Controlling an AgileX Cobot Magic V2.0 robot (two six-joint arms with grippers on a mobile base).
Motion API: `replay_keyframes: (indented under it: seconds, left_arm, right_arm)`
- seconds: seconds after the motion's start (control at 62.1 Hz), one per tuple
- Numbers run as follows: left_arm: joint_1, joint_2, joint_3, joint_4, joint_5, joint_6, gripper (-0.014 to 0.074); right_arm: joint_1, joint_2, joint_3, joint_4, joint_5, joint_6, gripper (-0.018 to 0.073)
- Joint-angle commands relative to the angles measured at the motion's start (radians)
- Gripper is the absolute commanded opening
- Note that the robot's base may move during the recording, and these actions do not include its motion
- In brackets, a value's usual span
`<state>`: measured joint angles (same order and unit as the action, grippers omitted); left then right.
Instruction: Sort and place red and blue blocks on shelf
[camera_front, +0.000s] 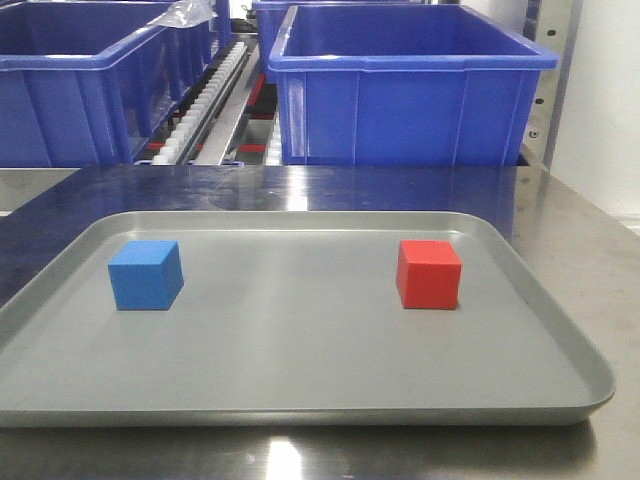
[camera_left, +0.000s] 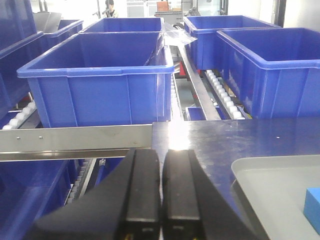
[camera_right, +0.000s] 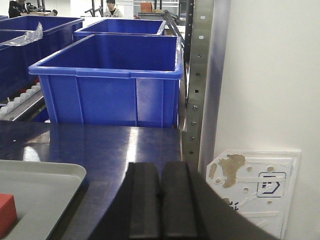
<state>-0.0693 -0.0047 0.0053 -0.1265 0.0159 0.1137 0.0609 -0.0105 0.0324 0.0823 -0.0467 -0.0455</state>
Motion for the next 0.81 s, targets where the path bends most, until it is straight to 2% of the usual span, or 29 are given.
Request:
replay_keyframes:
  seconds: [0.0, 0.129, 0.242, 0.532, 0.79]
  left_arm:
    - [0.0, -0.014, 0.027, -0.009, -0.08, -0.007, 0.0124]
    - [0.0, -0.014, 0.027, -0.009, -0.08, -0.007, 0.0124]
    - [0.0, -0.014, 0.027, -0.009, -0.08, -0.007, 0.0124]
    - [0.0, -0.014, 0.027, -0.009, -0.08, -0.007, 0.0124]
    - [0.0, -0.014, 0.027, -0.009, -0.08, -0.007, 0.0124]
  right_arm:
    - [-0.008, -0.02, -0.024, -0.003, -0.079, -0.006, 0.0056]
    - [-0.008, -0.02, -0.031, -0.003, -0.071, -0.006, 0.0056]
    - [-0.008, -0.02, -0.075, -0.003, -0.012, -0.006, 0.0056]
    - [-0.008, 0.033, -0.254, -0.01, 0.361, -0.006, 0.0056]
    - [-0.008, 0.318, -0.435, -0.007, 0.622, -0.006, 0.0056]
